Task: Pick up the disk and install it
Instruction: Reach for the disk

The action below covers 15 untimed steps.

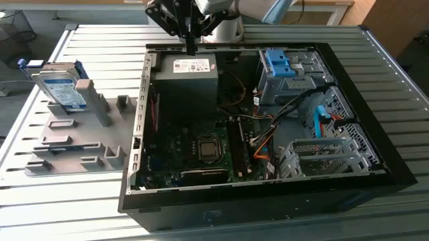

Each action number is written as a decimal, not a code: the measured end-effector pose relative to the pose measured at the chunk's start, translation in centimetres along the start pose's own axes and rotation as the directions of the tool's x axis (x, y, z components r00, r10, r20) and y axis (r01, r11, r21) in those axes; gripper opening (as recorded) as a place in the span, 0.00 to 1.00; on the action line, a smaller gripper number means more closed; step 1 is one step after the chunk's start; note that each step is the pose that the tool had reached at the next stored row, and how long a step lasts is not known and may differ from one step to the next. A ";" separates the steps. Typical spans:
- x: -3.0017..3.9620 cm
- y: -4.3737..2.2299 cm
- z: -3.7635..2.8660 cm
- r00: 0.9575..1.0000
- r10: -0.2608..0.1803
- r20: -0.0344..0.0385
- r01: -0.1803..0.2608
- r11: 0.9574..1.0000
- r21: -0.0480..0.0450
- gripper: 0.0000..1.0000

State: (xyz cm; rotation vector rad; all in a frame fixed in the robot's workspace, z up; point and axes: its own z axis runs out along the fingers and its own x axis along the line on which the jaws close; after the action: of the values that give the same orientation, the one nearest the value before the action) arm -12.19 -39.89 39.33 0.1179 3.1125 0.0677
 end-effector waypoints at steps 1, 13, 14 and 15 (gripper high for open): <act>0.00 0.00 0.00 1.000 0.000 0.000 0.000 1.000 0.000 0.11; 0.33 -0.03 -0.01 1.000 0.000 0.000 0.000 1.000 0.000 0.11; 0.39 -0.03 -0.01 1.000 0.000 0.000 0.000 1.000 0.000 0.11; 0.45 -0.04 -0.01 1.000 0.000 0.000 0.000 1.000 0.000 0.11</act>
State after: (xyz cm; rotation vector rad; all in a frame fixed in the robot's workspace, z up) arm -12.65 -39.90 39.33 0.1180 3.1125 0.0677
